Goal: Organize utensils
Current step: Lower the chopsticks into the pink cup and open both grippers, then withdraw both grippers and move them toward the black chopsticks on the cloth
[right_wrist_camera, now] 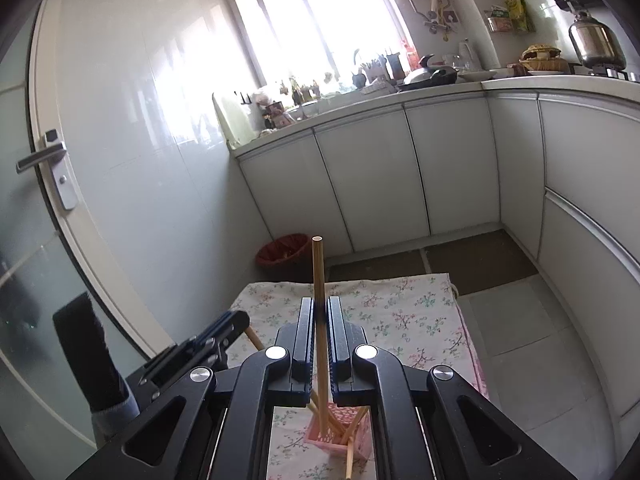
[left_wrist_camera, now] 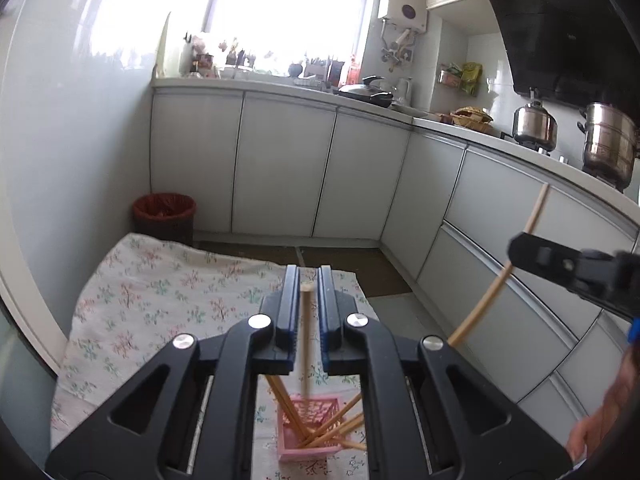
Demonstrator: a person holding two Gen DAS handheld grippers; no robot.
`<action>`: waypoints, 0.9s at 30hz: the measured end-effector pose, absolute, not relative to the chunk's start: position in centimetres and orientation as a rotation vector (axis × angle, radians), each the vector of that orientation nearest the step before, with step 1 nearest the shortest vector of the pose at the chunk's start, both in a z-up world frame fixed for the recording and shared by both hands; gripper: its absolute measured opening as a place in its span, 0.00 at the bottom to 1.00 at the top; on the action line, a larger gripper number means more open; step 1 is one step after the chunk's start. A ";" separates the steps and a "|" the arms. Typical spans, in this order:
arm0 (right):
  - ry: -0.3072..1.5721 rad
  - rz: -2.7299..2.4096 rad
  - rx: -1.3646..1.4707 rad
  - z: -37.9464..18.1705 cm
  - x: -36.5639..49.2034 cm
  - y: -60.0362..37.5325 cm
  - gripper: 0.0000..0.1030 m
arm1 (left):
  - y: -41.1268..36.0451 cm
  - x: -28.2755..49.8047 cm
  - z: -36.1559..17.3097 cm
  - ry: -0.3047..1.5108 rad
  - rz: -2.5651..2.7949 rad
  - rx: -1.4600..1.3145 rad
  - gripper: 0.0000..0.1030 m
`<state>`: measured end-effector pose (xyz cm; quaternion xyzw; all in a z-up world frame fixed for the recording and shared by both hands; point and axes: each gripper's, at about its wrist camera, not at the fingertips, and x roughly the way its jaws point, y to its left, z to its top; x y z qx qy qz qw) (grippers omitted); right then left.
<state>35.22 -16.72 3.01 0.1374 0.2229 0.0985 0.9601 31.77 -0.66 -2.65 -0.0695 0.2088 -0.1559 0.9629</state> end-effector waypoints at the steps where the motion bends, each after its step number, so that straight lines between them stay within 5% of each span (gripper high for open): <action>1: 0.457 0.199 0.274 2.7 35.5 -16.6 0.06 | -0.1 31.5 -2.7 0.415 -0.309 -0.158 0.09; 19: 0.543 0.176 0.157 -3.4 38.6 -11.8 0.06 | 8.3 27.0 -1.5 0.352 -0.223 -0.292 0.22; 23: 0.546 0.189 0.123 -3.5 38.0 -10.6 0.07 | 8.5 26.7 -2.1 0.378 -0.210 -0.286 0.36; 27: 0.519 0.184 0.122 -2.0 36.6 -10.3 0.09 | 8.5 25.9 -1.5 0.375 -0.214 -0.284 0.38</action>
